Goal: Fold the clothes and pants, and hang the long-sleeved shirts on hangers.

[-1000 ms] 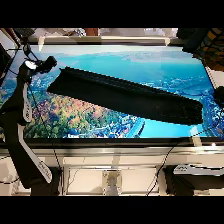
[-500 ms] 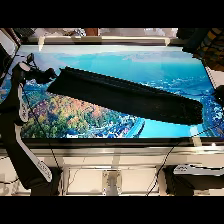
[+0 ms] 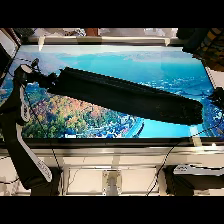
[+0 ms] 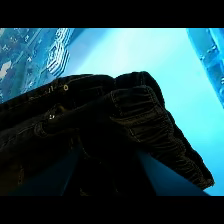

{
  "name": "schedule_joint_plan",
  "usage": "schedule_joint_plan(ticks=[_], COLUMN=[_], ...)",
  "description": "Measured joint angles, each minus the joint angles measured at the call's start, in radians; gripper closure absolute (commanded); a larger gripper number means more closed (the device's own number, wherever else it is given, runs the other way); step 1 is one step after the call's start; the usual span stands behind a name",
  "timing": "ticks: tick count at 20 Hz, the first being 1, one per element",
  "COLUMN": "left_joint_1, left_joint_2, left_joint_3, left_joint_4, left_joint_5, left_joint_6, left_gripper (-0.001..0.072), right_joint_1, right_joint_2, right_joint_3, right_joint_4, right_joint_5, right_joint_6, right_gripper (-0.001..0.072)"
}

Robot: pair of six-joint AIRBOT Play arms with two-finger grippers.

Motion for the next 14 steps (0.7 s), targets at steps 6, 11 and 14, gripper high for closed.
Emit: schedule_joint_plan(ticks=[6,11,14], left_joint_1=[-0.009,0.005,0.042], left_joint_2=[-0.010,0.000,0.045], left_joint_3=[-0.002,-0.002,-0.032], left_joint_4=[-0.008,0.008,0.091], left_joint_5=[-0.039,-0.200,-0.362], left_joint_6=[0.036,0.065,0.088], left_gripper=[0.0678,0.0680,0.0680], right_joint_1=[0.003,0.046,0.104], right_joint_2=[0.000,0.000,0.000], right_joint_3=[0.000,0.000,0.000], right_joint_4=[0.005,0.008,0.008], right_joint_5=[0.029,0.052,0.075], right_joint_6=[-0.002,-0.016,-0.041], right_gripper=[0.0362,0.0363,0.0363])
